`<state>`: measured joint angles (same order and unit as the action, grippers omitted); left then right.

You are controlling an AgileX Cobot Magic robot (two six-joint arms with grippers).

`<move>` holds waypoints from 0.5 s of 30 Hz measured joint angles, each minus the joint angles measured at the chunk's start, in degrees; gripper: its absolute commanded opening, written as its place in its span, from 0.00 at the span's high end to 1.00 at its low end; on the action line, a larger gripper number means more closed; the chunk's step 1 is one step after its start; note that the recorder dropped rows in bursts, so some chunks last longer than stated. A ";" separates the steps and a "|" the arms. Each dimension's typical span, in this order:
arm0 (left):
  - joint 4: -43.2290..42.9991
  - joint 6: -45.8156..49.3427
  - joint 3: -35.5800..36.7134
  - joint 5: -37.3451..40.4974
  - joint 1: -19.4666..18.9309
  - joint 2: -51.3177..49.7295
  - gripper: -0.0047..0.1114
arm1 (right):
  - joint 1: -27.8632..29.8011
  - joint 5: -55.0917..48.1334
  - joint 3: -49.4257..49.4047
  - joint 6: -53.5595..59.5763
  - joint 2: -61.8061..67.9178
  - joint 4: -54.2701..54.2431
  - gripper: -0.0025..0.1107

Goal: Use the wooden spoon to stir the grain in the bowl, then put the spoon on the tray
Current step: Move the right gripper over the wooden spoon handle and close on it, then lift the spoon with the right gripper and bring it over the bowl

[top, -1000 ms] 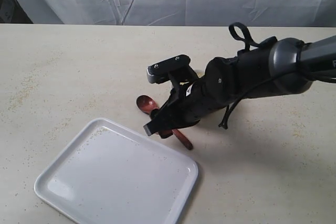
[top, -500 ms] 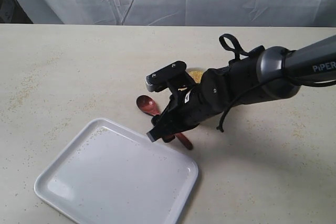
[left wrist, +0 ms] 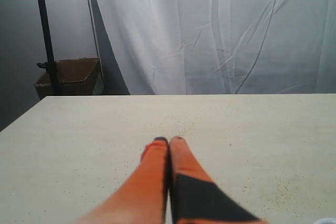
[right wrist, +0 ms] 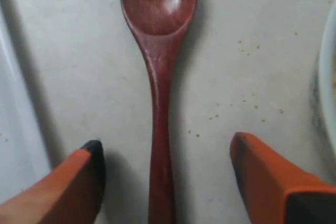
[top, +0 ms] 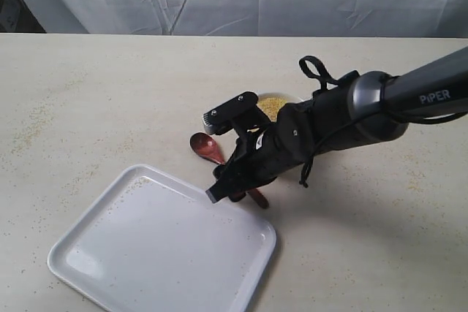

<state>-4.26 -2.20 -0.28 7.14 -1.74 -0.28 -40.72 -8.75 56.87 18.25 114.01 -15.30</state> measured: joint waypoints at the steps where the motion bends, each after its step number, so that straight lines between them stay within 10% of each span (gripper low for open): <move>1: 0.00 0.00 0.00 0.00 0.00 0.00 0.96 | 0.00 0.15 0.00 0.00 0.00 0.29 0.63; 4: 0.00 0.00 0.00 0.00 0.00 0.00 0.96 | 0.00 0.37 0.00 -0.08 0.00 0.75 0.98; 15: 0.00 0.00 0.00 0.00 0.00 0.00 0.96 | 0.00 -12.66 9.04 -0.14 -9.39 1.67 0.98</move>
<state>-4.26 -2.20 -0.28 7.14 -1.74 -0.28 -40.72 -21.41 65.91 18.12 104.62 -13.63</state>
